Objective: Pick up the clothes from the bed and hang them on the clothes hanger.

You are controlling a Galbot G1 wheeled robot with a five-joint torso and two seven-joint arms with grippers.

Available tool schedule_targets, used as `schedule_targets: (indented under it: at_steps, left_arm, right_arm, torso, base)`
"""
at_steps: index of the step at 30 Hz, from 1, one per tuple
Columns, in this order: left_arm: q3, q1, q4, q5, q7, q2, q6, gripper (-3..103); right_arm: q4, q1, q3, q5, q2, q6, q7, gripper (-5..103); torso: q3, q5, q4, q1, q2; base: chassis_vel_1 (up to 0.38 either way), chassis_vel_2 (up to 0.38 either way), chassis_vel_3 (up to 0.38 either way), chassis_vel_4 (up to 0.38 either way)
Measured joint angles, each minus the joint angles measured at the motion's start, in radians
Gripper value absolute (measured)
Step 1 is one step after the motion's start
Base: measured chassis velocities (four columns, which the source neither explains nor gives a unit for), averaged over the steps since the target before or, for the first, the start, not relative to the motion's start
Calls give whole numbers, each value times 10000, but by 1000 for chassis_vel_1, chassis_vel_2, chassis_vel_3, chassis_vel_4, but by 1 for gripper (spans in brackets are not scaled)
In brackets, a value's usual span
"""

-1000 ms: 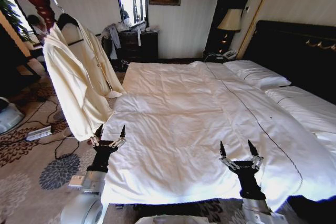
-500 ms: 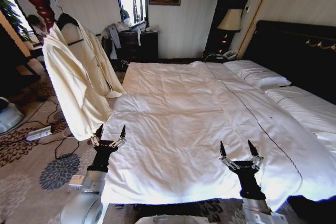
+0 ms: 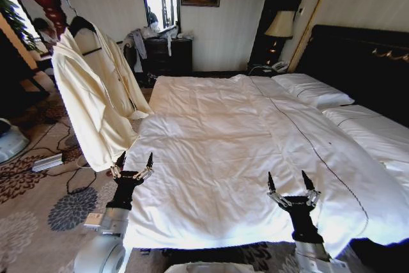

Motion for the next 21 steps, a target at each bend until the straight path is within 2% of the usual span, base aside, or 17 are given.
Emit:
schedule_targets:
  at_steps: [21]
  left_arm:
    - [0,-2,1,-1,-1,1,4,100]
  right_arm:
    - [-1,0,0,0,0,0,0,100]
  torso:
    - [0,0,0,0,0]
  base:
    - [0,0,0,0]
